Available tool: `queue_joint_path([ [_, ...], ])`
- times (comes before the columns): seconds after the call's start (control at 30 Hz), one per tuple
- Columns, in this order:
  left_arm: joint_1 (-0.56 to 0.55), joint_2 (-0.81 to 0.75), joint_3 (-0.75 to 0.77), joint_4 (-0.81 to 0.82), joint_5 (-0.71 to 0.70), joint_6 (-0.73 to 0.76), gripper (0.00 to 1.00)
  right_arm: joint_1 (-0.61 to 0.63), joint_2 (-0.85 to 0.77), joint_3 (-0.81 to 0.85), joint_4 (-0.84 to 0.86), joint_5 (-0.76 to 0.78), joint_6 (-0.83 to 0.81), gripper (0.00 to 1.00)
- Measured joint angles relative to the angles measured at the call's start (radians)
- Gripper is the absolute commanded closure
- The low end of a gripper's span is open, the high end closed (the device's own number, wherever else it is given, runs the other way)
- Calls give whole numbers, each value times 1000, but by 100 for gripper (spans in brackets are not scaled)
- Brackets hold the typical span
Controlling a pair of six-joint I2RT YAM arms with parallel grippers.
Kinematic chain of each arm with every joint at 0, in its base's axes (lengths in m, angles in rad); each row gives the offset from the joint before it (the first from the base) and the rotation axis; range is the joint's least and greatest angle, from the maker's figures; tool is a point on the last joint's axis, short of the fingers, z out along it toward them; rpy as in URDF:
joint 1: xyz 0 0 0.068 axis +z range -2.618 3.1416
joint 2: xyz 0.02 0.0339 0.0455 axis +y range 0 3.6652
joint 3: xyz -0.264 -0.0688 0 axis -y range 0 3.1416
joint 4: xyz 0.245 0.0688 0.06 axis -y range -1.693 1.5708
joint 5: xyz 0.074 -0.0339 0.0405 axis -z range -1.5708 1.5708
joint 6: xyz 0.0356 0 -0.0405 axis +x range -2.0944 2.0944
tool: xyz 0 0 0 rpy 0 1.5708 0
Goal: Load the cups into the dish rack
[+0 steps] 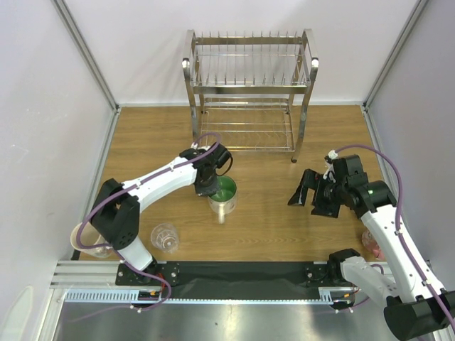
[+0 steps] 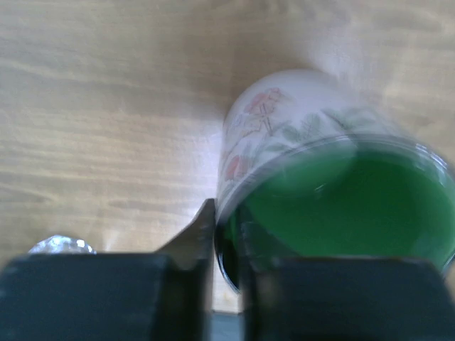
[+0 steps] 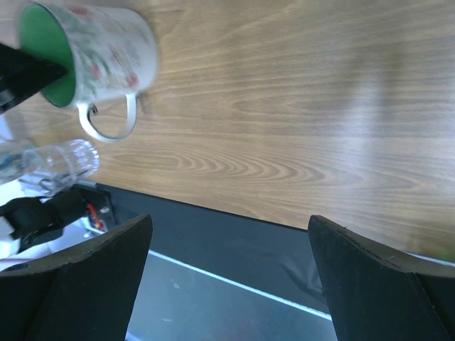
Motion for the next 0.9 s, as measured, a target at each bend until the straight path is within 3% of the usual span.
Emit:
queue_joint_path([
  [0.33, 4, -24, 2, 30, 51, 35, 100, 0, -58, -43, 154, -192, 87, 0],
  [0.53, 5, -246, -26, 112, 174, 58, 100, 0, -127, -72, 290, -324, 170, 9],
  [0.73, 6, -505, -79, 353, 392, 7, 100, 0, -171, -72, 459, -463, 285, 11],
  [0.9, 5, -603, -132, 561, 492, -75, 100, 8, -196, -34, 598, -547, 389, 14],
])
